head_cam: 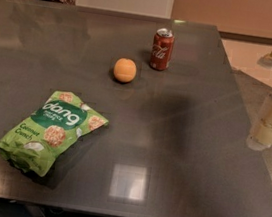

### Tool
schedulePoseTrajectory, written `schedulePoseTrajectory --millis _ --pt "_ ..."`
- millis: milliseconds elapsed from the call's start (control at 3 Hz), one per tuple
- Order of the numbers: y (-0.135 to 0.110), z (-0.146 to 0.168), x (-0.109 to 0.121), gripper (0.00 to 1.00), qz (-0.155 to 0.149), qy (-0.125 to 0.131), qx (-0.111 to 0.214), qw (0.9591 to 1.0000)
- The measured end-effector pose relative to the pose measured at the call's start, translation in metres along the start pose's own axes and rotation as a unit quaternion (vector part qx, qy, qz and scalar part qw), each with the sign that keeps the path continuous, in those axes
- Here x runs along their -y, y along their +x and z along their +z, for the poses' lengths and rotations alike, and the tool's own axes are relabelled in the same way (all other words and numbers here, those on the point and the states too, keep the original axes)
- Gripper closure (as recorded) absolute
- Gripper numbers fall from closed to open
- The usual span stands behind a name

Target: Pick coke can

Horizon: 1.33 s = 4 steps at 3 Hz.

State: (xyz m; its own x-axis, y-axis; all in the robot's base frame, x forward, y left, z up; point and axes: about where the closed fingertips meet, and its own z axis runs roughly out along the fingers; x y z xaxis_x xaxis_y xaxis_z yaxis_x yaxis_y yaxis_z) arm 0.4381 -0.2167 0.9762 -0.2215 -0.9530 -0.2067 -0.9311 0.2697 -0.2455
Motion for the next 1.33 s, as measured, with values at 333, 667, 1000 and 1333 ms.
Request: schedulePoseTrajectory --millis 333,667,1000,1333 --pt "0.000 0.000 0.000 0.00 0.000 0.000 0.000 1.0000" --pt "-0.012 0.010 0.030 0.00 0.000 0.008 0.020 0.9998" --pt "-0.032 0.026 0.073 0.00 0.001 0.015 0.049 0.9987" --pt "-0.053 0.042 0.111 0.00 0.008 0.019 0.078 0.9967"
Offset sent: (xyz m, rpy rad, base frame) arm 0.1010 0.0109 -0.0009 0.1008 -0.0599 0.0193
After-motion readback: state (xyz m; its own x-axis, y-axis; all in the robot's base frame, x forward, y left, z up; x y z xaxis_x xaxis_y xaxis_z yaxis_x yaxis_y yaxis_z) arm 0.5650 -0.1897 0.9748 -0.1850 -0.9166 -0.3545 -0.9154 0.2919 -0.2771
